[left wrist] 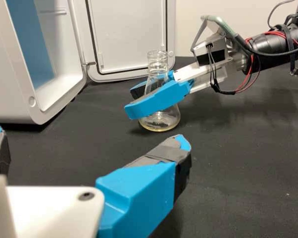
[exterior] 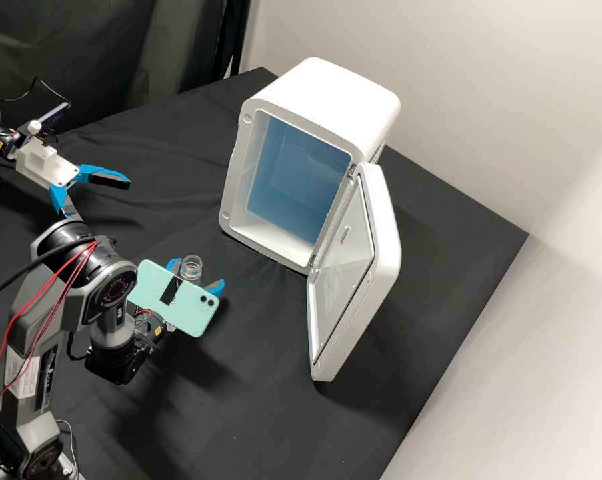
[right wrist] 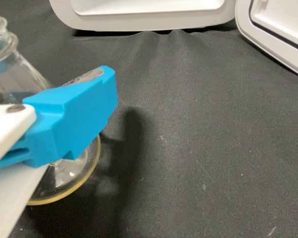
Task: Place the flask in the incubator
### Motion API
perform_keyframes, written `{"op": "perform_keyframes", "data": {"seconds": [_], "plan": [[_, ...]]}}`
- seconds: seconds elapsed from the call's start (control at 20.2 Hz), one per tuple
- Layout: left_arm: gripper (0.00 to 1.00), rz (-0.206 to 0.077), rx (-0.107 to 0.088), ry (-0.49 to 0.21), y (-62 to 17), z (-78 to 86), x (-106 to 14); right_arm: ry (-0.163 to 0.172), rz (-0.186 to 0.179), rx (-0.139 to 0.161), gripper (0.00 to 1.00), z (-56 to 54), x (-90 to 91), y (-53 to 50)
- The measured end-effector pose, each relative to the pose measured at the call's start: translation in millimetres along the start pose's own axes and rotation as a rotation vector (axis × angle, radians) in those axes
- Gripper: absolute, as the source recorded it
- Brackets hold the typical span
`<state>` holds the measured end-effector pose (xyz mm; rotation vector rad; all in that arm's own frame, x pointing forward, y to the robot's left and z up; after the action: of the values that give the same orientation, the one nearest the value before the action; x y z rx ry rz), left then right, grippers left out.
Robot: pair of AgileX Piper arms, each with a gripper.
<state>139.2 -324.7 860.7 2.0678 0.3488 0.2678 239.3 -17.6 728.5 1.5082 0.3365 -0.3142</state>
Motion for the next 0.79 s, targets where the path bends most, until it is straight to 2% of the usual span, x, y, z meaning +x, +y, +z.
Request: {"op": "perform_keyframes", "data": {"seconds": [0.64, 0.79], "plan": [[1.0, 0.001, 0.004, 0.003, 0.1, -0.2, 0.0, 0.005, -0.005, -0.002, 0.0, -1.2, 0.3, -1.1], [1.0, -0.002, -0.003, 0.012, -0.8, -2.1, -0.2, 0.007, -0.007, -0.003, 0.0, -1.7, 0.4, -1.5]]}}
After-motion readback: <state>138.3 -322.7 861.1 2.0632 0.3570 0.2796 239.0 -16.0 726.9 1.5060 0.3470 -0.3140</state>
